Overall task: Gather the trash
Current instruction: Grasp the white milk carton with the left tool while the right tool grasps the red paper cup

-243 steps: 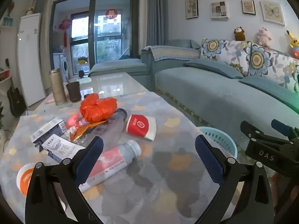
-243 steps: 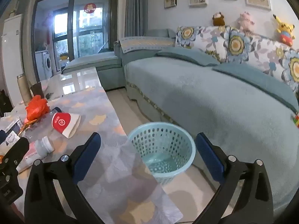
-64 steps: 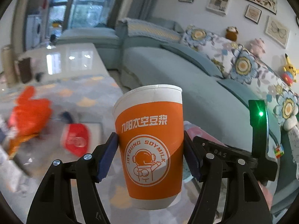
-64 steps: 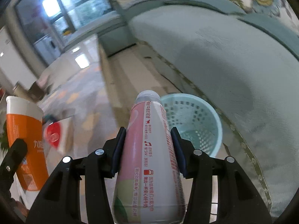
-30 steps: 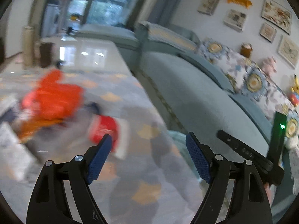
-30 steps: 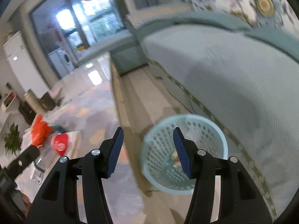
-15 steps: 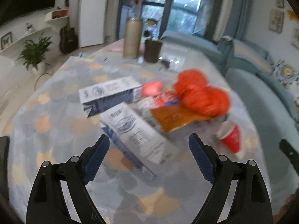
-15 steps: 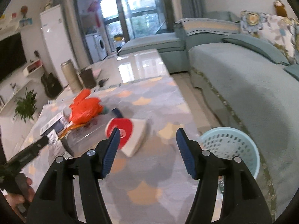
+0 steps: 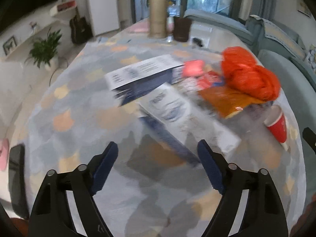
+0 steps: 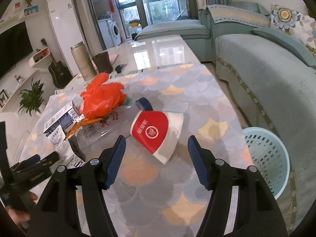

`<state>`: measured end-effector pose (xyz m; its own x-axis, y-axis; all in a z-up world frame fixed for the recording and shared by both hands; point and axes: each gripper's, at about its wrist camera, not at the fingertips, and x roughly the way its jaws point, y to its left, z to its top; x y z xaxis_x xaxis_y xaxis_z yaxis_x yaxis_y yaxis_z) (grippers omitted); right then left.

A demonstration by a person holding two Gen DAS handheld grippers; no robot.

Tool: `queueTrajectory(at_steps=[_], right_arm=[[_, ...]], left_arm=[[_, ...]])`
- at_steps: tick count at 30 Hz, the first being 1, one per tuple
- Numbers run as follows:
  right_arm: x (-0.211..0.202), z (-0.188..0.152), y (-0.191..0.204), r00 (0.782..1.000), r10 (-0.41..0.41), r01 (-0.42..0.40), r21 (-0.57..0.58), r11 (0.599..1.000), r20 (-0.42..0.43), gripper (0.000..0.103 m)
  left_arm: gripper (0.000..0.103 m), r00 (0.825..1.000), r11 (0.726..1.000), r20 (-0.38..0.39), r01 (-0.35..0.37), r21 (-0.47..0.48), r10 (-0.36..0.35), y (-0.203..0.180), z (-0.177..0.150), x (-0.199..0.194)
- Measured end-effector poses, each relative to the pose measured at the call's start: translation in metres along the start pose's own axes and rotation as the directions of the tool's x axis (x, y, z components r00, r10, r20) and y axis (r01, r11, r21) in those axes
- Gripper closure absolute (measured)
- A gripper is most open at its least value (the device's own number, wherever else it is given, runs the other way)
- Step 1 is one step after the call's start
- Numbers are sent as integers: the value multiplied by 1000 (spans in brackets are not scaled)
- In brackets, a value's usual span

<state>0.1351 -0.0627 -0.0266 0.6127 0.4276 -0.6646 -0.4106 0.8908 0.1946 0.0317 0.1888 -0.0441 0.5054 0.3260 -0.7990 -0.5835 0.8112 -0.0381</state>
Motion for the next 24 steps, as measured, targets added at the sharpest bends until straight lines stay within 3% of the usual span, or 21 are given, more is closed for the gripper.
queueTrajectory(at_steps=[2, 5, 7, 10, 12, 16, 20, 24], right_arm=[[2, 2, 3, 1000, 2, -2, 2, 1000, -3, 41], [4, 2, 3, 1000, 2, -2, 12, 1000, -2, 40], [4, 2, 2, 1000, 0, 0, 19, 1000, -1, 40], [4, 1, -1, 1000, -3, 3, 25, 1000, -5, 40], [4, 1, -3, 1000, -5, 5, 31, 1000, -6, 40], [2, 1, -10, 1000, -9, 9, 44, 999, -2, 40], [2, 1, -16, 1000, -7, 8, 62, 998, -3, 40], [8, 2, -18, 1000, 0, 2, 71, 997, -21, 39]], left_arm=[[25, 999, 998, -19, 30, -59, -31, 23, 0, 1], [25, 989, 980, -12, 143, -138, -146, 34, 4, -2], [22, 980, 972, 6, 200, -127, -201, 22, 3, -8], [17, 973, 971, 11, 230, -60, -229, -14, -4, -12], [15, 977, 977, 8, 212, -3, -212, -36, -8, -10], [15, 995, 993, 16, 98, 68, -99, -68, -7, 8], [15, 999, 998, 16, 40, 54, -41, -73, -1, 24], [16, 998, 998, -40, 52, -21, -53, -59, 6, 37]])
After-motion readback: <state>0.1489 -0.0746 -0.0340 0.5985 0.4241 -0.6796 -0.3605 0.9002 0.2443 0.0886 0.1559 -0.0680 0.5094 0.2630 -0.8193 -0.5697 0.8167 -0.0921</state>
